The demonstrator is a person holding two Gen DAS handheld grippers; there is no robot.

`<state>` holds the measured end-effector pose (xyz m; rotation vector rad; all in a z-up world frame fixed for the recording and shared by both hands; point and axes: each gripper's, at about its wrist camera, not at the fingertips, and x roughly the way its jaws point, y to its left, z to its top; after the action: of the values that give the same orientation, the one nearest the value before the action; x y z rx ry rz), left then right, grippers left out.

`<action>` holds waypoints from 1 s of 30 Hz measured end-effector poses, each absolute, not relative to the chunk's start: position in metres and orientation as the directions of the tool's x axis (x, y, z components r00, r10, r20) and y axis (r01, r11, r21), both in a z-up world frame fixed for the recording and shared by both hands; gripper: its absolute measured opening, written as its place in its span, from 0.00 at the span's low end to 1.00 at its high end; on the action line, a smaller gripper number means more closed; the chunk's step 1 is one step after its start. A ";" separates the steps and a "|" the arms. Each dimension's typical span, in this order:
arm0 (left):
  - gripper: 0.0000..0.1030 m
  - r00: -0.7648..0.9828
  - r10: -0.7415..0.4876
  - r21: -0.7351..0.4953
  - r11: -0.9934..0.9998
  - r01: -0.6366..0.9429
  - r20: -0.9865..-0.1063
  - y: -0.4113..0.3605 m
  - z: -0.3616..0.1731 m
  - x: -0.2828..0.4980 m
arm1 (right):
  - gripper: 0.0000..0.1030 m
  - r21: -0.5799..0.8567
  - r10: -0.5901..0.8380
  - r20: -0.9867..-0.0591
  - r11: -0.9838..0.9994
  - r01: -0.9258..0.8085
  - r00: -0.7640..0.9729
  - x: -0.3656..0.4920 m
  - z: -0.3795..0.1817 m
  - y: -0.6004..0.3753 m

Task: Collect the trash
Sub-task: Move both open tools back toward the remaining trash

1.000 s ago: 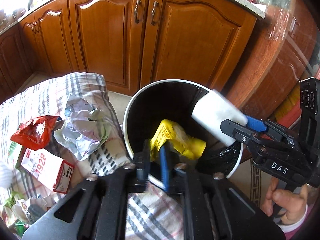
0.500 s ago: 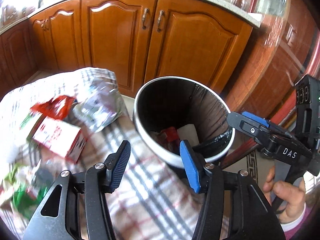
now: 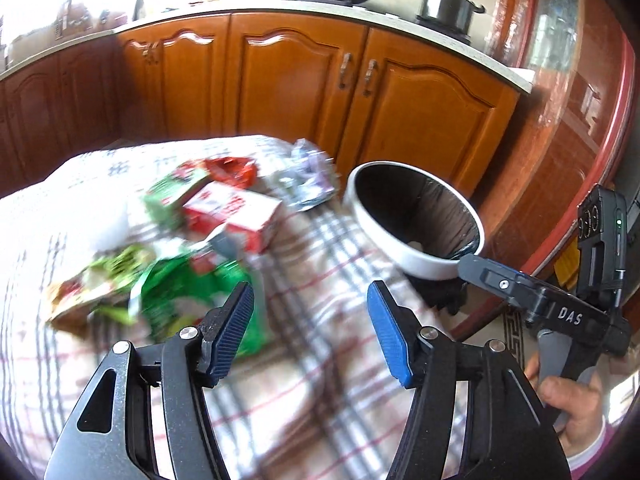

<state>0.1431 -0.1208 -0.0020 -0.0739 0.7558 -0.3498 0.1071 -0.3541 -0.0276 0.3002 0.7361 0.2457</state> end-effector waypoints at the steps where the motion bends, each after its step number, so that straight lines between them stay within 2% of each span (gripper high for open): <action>1: 0.58 0.674 -0.333 -0.198 0.942 0.272 -0.659 -0.111 -0.003 0.140 | 0.94 0.355 0.330 -0.619 0.927 -0.121 0.712 0.105 -0.028 -0.349; 16: 0.58 0.690 -0.241 -0.187 0.970 0.154 -0.683 -0.021 -0.020 0.121 | 0.94 0.361 0.425 -0.639 0.902 -0.238 0.642 0.095 -0.038 -0.272; 24: 0.66 0.684 -0.204 -0.142 0.979 0.146 -0.701 0.013 -0.026 0.132 | 0.94 0.360 0.474 -0.643 0.881 -0.309 0.602 0.103 -0.041 -0.231; 30: 0.72 0.666 -0.215 -0.095 0.973 0.213 -0.715 0.025 -0.025 0.156 | 0.94 0.370 0.501 -0.640 0.865 -0.337 0.582 0.118 -0.044 -0.211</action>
<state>0.1565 0.0253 -0.0252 -0.0030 0.8072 -0.2416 0.1177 -0.2112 -0.0436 0.2182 0.8130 0.4939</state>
